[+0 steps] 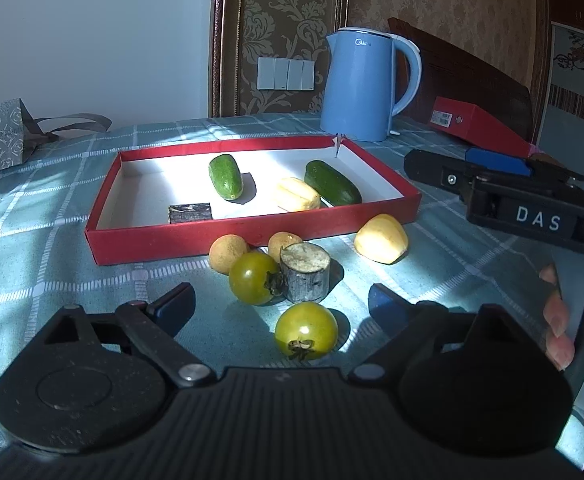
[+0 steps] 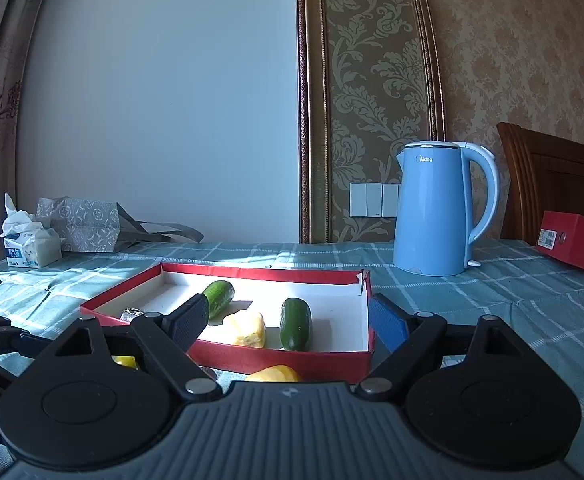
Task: Organize fruits
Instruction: 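Move the left gripper onto the green-yellow tomato and close it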
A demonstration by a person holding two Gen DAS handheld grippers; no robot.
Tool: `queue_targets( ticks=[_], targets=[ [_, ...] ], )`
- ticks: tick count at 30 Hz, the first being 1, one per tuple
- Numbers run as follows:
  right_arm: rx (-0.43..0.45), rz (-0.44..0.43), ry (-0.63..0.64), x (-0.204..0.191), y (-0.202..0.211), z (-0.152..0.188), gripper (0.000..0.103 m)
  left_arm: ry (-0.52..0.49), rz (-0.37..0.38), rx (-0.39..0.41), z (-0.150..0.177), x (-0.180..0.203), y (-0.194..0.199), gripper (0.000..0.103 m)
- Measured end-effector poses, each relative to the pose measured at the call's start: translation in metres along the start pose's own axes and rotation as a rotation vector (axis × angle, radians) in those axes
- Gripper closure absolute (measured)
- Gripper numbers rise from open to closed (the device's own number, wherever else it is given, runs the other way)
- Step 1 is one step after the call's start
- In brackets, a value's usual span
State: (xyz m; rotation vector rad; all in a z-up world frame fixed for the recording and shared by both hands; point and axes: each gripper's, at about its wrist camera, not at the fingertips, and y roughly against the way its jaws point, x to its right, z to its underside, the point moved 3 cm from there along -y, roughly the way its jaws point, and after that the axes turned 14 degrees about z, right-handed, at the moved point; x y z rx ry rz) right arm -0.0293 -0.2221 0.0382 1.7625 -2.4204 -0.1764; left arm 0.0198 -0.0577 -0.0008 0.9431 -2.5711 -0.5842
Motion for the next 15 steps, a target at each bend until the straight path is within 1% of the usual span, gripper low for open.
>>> queue_targets(
  ticks=[5, 9, 11, 12, 14, 15],
  targets=[
    [0.002, -0.001, 0.001, 0.0, 0.0, 0.0, 0.016, -0.023, -0.002, -0.032, 0.002, 0.004, -0.008, 0.024],
    [-0.004, -0.007, -0.009, 0.0, 0.0, 0.0, 0.016, -0.019, 0.019, -0.049, 0.003, 0.006, -0.012, 0.031],
    [0.0, -0.007, -0.015, 0.001, 0.0, -0.001, 0.016, -0.027, 0.029, -0.064, 0.004, 0.008, -0.014, 0.044],
    [-0.003, -0.009, -0.017, 0.002, 0.0, -0.001, 0.016, -0.033, 0.027, -0.073, 0.004, 0.009, -0.016, 0.046],
    [-0.008, -0.011, -0.018, 0.001, -0.001, -0.001, 0.016, -0.038, 0.03, -0.098, 0.006, 0.01, -0.02, 0.055],
    [-0.008, -0.012, -0.018, 0.001, -0.001, -0.001, 0.016, -0.04, 0.031, -0.101, 0.007, 0.011, -0.02, 0.057]
  ],
)
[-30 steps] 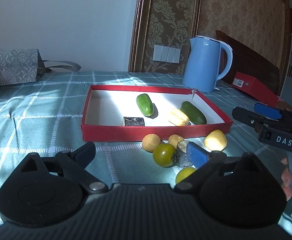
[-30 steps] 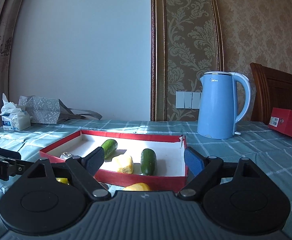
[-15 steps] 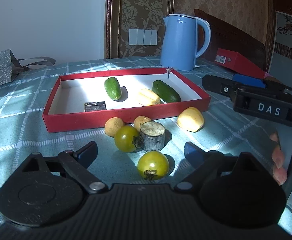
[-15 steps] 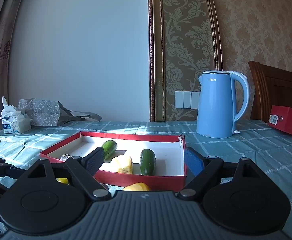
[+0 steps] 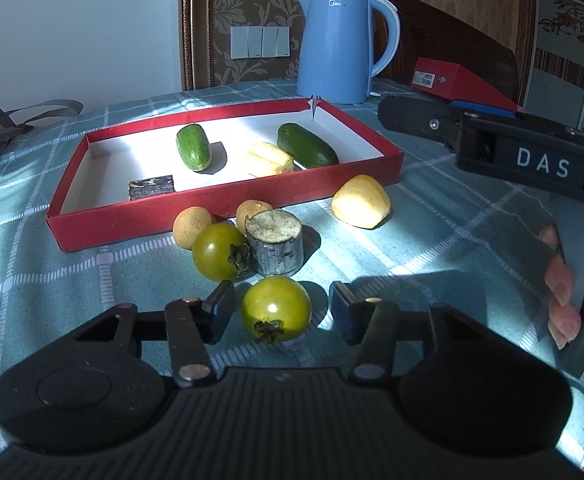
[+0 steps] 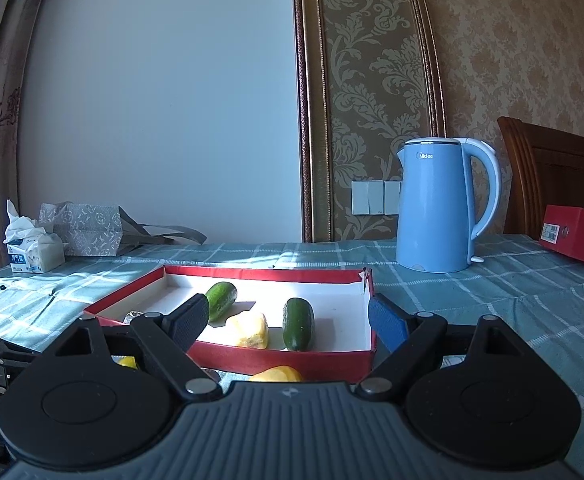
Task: Organize fruits
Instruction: 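Move the left gripper onto the green-yellow tomato and close it, then lift the tomato with the left gripper while the right gripper grasps the large yellow chunk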
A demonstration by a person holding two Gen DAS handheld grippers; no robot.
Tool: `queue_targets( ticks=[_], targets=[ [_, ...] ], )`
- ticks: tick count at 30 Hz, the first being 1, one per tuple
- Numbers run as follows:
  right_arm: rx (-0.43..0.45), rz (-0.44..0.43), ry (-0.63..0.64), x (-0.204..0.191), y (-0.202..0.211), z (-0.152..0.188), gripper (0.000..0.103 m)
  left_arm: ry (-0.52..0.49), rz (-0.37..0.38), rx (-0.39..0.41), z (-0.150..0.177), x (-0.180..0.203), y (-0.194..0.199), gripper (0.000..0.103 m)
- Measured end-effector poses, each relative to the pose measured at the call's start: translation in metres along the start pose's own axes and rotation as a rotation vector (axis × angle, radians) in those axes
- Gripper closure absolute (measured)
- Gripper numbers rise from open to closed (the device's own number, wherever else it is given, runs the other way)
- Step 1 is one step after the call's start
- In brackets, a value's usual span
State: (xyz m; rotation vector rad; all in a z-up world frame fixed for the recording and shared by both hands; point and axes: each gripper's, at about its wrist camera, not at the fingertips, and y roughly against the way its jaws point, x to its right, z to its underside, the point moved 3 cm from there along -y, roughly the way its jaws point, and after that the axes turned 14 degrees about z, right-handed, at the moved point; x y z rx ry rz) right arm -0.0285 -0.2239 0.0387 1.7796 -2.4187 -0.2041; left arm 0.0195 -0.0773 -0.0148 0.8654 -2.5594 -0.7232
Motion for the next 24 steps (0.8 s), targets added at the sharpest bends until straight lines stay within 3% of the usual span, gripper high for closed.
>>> queue_targets(
  ticks=[6, 24],
  targets=[
    [0.003, -0.001, 0.002, 0.0, 0.0, 0.0, 0.015, 0.009, -0.005, 0.01, -0.001, -0.003, 0.002, 0.072],
    [-0.04, -0.004, 0.03, -0.003, -0.005, 0.003, 0.015, 0.03, -0.034, 0.051, -0.001, -0.011, 0.014, 0.072]
  ],
)
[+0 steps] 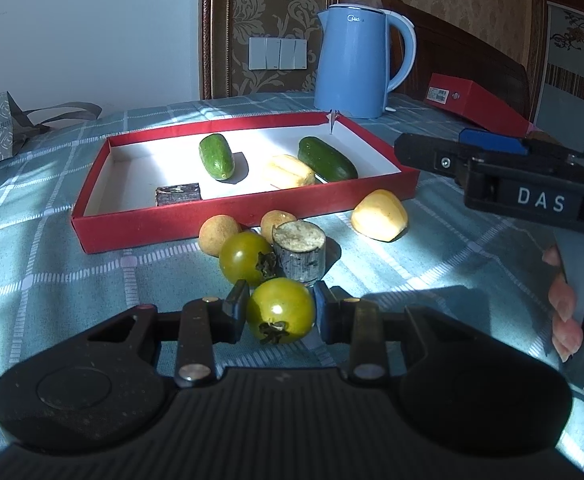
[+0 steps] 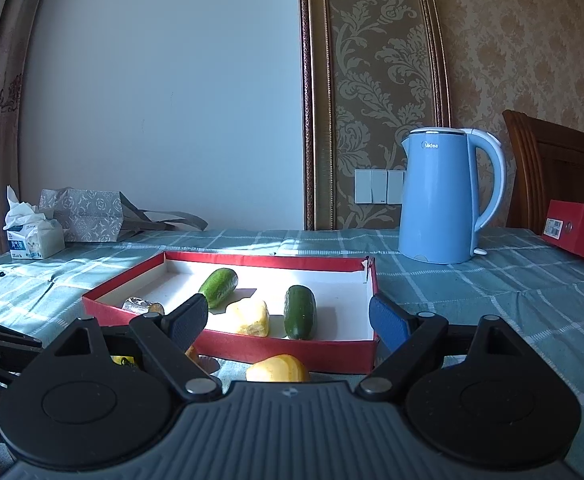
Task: Organize fruits
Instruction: 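Lift the tomato with the left gripper while the right gripper grasps the large yellow chunk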
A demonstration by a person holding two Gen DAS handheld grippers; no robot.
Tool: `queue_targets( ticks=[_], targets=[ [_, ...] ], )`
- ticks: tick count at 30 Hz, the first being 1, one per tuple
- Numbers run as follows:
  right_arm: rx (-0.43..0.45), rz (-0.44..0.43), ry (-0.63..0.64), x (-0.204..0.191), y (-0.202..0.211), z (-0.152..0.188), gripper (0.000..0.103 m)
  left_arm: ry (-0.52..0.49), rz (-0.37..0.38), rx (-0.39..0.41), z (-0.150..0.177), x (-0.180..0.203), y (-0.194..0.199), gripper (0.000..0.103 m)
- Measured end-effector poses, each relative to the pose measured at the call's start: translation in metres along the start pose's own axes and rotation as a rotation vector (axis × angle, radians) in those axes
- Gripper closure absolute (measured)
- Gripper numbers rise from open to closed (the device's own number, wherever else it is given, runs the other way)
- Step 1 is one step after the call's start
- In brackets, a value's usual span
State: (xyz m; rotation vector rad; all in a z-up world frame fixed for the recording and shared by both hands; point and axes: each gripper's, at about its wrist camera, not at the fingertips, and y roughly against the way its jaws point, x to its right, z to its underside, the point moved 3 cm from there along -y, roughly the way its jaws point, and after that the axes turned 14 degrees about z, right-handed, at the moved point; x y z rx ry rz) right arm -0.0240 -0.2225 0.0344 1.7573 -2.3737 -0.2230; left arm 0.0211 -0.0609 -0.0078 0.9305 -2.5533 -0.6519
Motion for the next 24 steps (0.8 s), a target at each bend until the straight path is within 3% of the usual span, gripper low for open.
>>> queue_targets(
  ticks=[7, 17, 20, 22, 24],
  targets=[
    [-0.096, 0.015, 0.09, -0.012, -0.015, 0.01, 0.015, 0.049, -0.012, 0.046, -0.002, -0.014, 0.015, 0.072],
    [-0.252, -0.023, 0.024, -0.003, -0.039, 0.018, 0.018, 0.088, -0.001, 0.073, -0.004, -0.022, 0.021, 0.072],
    [-0.298, -0.043, 0.054, -0.009, -0.045, 0.021, 0.027, 0.094, 0.002, 0.072, -0.004, -0.023, 0.021, 0.072],
    [-0.33, -0.059, 0.08, -0.016, -0.05, 0.024, 0.04, 0.098, 0.005, 0.071, -0.004, -0.024, 0.021, 0.072],
    [-0.361, -0.06, 0.102, -0.02, -0.056, 0.026, 0.043, 0.099, 0.006, 0.072, -0.004, -0.024, 0.021, 0.072]
  ],
)
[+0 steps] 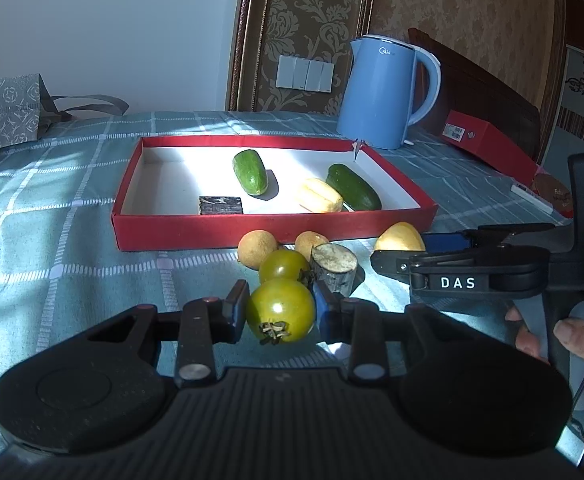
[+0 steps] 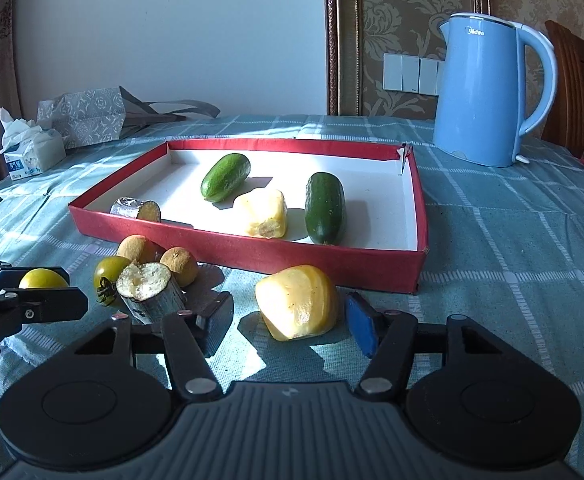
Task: Organize fruits
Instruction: 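Lift the tomato with the left gripper while the right gripper grasps the large yellow chunk, then carry the tomato into the tray and open the left gripper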
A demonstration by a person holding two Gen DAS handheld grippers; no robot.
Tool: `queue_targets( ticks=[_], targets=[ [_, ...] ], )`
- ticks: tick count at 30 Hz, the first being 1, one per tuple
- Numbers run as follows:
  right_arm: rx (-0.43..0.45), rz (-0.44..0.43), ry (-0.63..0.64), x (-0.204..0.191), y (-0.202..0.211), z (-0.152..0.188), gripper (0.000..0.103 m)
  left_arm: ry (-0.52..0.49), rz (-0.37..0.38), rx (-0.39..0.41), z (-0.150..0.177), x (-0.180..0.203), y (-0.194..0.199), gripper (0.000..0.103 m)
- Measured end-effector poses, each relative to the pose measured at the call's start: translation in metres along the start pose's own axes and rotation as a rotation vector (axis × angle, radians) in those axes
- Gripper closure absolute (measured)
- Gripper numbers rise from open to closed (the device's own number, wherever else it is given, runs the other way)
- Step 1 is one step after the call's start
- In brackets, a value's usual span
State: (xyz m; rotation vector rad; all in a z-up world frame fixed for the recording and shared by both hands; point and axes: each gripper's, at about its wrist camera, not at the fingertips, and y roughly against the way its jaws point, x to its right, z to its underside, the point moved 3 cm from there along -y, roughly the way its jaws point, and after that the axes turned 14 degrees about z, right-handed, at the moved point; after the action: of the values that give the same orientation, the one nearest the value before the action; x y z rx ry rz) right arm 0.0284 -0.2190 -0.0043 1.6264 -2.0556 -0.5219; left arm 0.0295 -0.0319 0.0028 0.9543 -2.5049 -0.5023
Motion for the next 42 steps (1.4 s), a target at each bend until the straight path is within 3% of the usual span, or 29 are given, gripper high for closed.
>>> queue_targets(
  ticks=[5, 7, 13, 22, 29, 35, 42],
  targets=[
    [-0.011, 0.019, 0.026, -0.005, -0.008, -0.004, 0.048, 0.005, 0.005, 0.002, 0.0, -0.001, 0.0, 0.072],
    [-0.005, 0.034, 0.036, -0.006, -0.008, -0.004, 0.055, 0.008, 0.007, 0.001, 0.0, -0.001, 0.0, 0.072],
    [0.004, 0.042, 0.048, -0.007, -0.006, -0.005, 0.056, 0.011, 0.007, -0.001, 0.0, -0.002, 0.0, 0.072],
    [0.018, 0.004, -0.058, 0.009, -0.001, -0.004, 0.056, 0.021, -0.002, 0.005, 0.0, -0.004, 0.0, 0.072],
    [0.044, -0.001, -0.069, 0.01, 0.004, -0.003, 0.056, 0.044, 0.007, 0.027, -0.004, -0.007, 0.004, 0.072],
    [0.06, -0.006, -0.067, 0.009, 0.007, -0.004, 0.056, 0.063, -0.013, 0.058, -0.028, -0.018, 0.008, 0.072],
    [0.07, -0.008, -0.073, 0.009, 0.008, -0.005, 0.056, 0.034, -0.052, 0.099, -0.081, -0.035, -0.007, 0.072]
  ],
)
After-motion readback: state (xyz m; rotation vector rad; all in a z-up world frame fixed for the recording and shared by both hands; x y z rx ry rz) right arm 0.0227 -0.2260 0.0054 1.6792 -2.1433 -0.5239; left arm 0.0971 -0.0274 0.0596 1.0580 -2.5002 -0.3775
